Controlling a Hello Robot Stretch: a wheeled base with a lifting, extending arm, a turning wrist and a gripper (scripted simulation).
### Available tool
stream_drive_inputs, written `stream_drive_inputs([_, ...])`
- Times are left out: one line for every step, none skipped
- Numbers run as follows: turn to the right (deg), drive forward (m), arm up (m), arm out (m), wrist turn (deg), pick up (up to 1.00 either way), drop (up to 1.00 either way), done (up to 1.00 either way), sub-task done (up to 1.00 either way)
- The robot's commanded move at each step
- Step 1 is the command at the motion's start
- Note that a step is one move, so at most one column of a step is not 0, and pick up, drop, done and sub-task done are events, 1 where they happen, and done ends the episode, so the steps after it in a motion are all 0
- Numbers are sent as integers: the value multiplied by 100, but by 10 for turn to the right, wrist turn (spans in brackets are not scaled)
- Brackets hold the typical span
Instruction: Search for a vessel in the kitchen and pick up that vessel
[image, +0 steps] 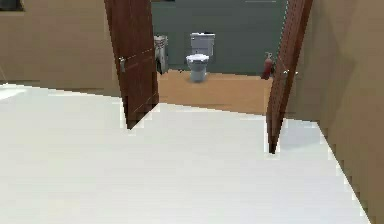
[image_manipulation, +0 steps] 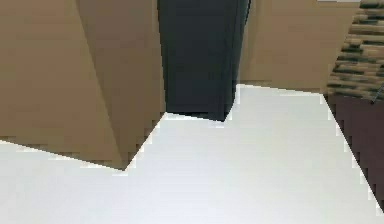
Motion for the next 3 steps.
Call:
stream_drive_inputs([-180,0,0,0,0,0,0,0,0])
stream_drive_inputs([0,35,0,0,0,0,0,0,0])
stream_drive_inputs([-420,0,0,0,0,0,0,0,0])
